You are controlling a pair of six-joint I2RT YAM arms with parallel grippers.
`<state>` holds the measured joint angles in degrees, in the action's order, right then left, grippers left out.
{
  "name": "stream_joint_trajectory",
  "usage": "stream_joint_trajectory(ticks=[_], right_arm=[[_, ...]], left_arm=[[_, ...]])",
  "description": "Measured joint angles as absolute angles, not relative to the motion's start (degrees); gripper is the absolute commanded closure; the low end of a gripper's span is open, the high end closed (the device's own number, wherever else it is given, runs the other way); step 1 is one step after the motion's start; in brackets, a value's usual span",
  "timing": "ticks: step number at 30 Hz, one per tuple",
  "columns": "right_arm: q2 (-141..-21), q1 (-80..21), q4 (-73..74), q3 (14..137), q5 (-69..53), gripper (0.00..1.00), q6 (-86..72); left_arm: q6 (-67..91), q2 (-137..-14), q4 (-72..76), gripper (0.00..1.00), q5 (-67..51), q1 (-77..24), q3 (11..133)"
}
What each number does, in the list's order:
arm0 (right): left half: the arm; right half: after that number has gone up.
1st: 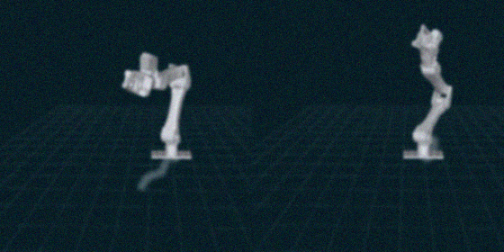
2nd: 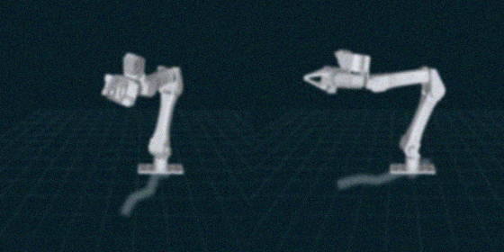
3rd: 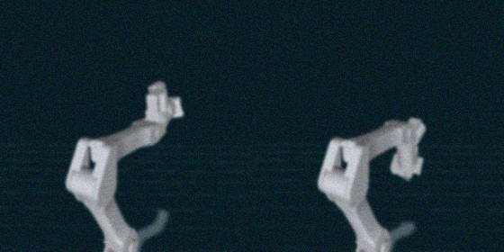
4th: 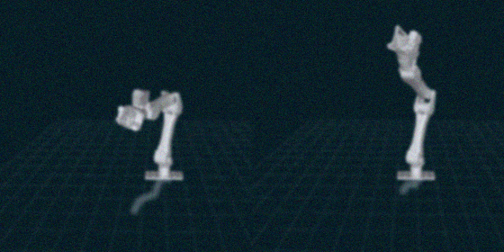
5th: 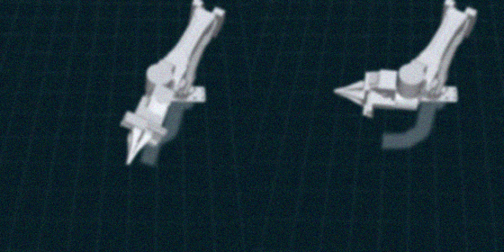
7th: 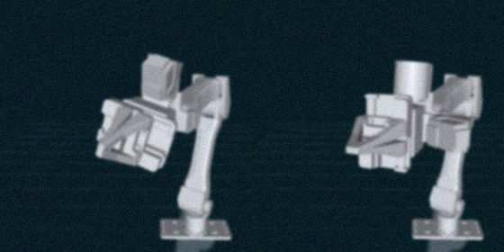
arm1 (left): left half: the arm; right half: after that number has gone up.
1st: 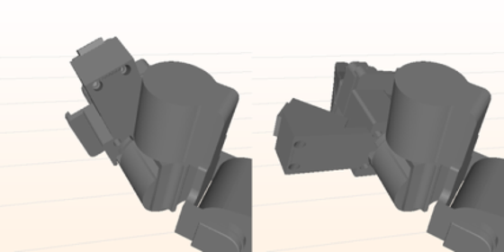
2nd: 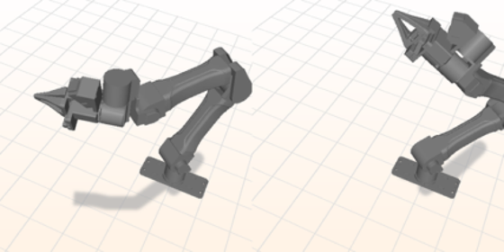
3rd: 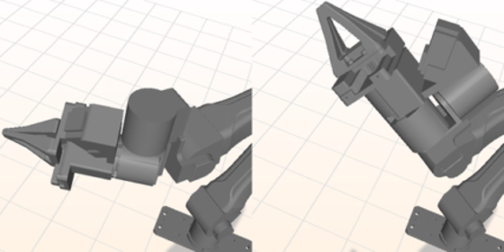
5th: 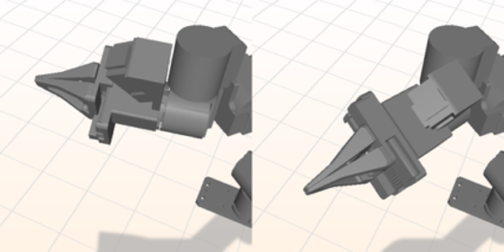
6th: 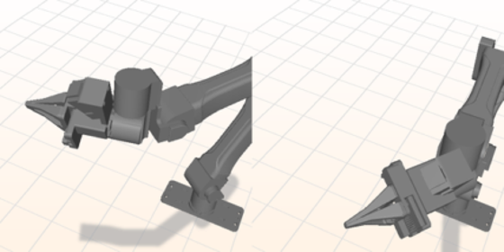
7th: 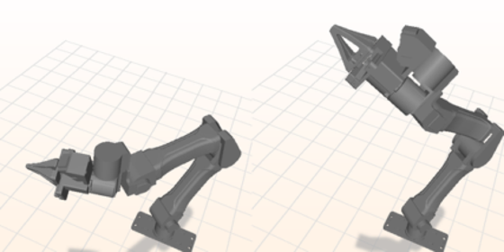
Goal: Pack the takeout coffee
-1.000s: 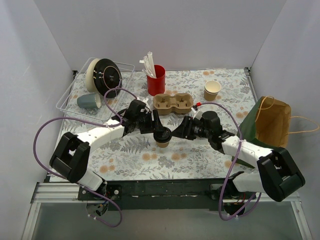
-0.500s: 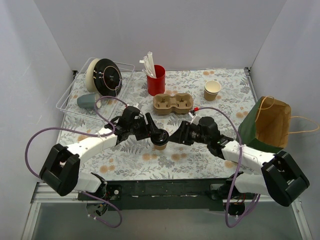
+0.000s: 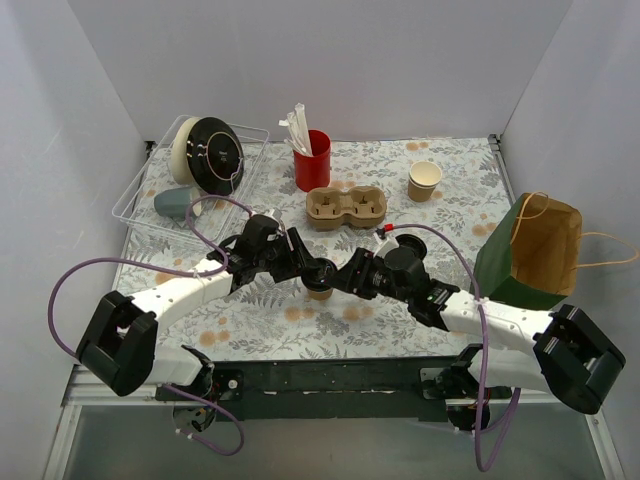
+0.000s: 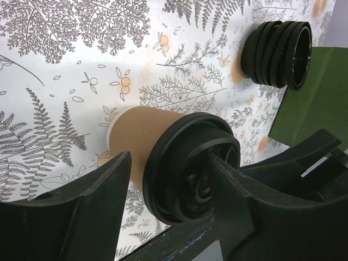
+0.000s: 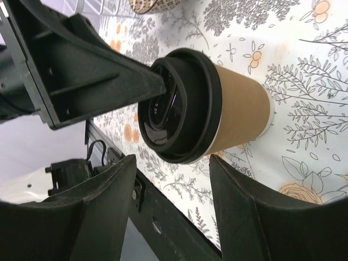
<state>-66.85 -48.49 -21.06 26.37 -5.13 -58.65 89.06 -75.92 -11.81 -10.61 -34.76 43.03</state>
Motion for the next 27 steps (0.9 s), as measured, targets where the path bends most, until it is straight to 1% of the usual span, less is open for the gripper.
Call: stream_joint_trajectory(ticks=[6, 19, 23, 25, 26, 27], right_arm=[[-66.89, -49.65, -21.06, 26.37, 0.01, 0.43, -61.21], [-68.64, -52.12, -22.20, 26.09, 3.42, 0.45, -64.27], [-69.54, -52.49, -24.67, 24.77, 3.57, 0.47, -65.30], [-69.93, -52.60, -25.82, 24.43, 3.66, 0.51, -66.11], [-70.04, -52.64, -26.20, 24.29, 3.70, 0.56, -66.32], [-70.13, -52.66, -26.81, 24.05, 3.81, 0.58, -66.59]], left_arm=[[89.10, -75.90, -10.61, 0.46, -10.66, -34.92, 42.22], [90.45, -75.20, -7.46, 0.48, -10.81, -35.03, 40.14], [90.72, -75.13, -7.20, 0.48, -10.74, -35.11, 39.99], [90.91, -74.87, -7.01, 0.48, -10.59, -35.11, 39.70], [90.94, -74.74, -6.98, 0.48, -10.48, -35.14, 39.64], [91.02, -74.61, -6.87, 0.48, -10.41, -35.20, 39.48]])
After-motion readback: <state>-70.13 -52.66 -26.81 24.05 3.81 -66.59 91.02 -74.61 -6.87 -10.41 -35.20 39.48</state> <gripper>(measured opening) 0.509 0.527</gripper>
